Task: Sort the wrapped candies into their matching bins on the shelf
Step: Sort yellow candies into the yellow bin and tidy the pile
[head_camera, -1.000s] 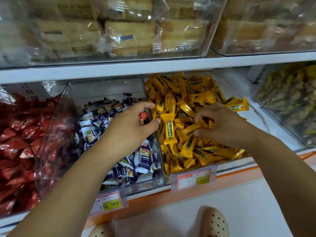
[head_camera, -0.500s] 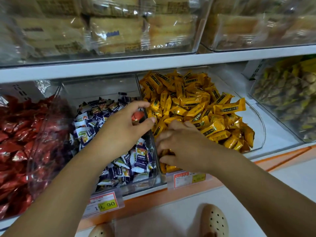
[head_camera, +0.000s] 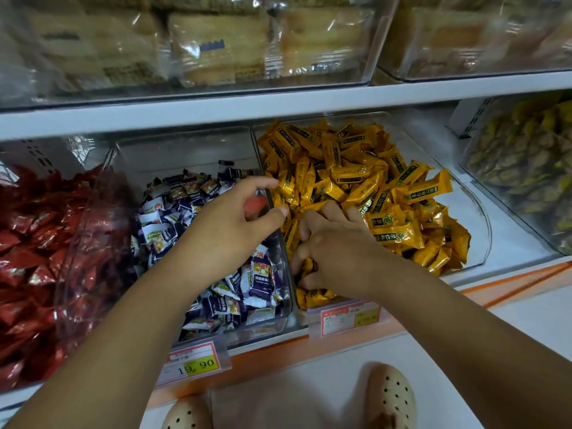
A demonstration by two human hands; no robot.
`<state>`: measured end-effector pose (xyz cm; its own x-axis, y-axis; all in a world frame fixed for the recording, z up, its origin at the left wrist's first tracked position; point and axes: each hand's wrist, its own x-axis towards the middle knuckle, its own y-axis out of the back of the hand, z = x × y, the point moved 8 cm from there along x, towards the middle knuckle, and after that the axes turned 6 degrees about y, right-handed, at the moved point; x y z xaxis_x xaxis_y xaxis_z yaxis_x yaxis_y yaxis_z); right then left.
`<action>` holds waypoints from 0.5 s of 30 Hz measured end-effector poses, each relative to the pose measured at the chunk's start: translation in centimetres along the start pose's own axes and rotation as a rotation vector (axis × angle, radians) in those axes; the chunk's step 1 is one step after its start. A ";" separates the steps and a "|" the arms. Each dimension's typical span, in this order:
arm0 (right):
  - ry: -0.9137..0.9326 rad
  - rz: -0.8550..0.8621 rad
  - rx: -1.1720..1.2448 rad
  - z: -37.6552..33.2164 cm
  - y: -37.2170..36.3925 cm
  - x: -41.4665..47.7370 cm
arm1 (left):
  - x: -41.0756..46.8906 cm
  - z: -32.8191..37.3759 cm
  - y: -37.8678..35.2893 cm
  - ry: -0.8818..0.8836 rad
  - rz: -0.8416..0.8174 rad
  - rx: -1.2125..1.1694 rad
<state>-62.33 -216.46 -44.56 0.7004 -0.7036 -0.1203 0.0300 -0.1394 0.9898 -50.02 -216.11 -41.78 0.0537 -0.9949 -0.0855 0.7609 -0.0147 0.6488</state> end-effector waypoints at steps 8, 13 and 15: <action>-0.007 -0.006 0.023 -0.2 -0.3 0.1 | -0.3 0.0 0.1 -0.018 -0.006 -0.023; 0.013 0.013 0.018 -0.3 -0.3 0.2 | -0.1 -0.1 0.0 -0.014 -0.008 -0.016; 0.031 0.030 0.031 -0.5 -0.3 0.2 | -0.1 0.0 0.0 -0.020 -0.005 -0.023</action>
<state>-61.88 -216.23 -44.82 0.7223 -0.6860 -0.0878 -0.0130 -0.1404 0.9900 -50.05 -216.04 -41.76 0.0371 -0.9966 -0.0736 0.7758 -0.0177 0.6307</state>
